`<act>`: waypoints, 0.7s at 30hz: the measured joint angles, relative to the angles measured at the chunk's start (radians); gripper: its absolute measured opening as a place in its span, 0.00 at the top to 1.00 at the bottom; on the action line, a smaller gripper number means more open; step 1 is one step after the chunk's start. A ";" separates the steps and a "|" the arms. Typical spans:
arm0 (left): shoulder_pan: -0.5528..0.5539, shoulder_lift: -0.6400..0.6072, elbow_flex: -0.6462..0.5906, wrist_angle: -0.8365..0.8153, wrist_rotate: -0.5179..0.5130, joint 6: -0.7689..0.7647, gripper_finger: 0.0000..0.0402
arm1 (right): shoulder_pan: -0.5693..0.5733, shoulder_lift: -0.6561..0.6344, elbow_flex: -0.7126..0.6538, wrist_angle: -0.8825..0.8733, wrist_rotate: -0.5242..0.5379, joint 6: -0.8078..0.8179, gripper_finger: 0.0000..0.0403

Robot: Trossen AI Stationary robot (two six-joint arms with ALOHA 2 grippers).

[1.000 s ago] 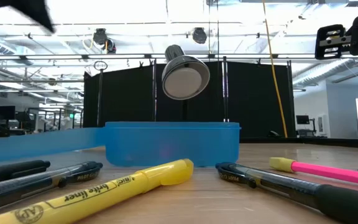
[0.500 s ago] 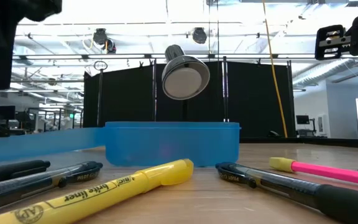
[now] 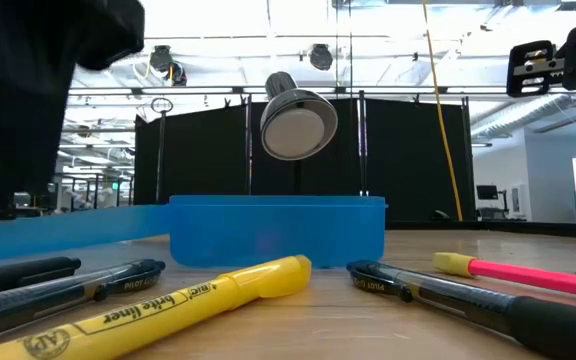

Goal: Pick & place school supplies into a supply box
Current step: Put the left black pen into the blue supply box

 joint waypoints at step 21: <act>0.064 0.085 0.002 -0.048 0.109 0.042 0.60 | 0.000 0.000 0.000 -0.017 0.000 -0.010 1.00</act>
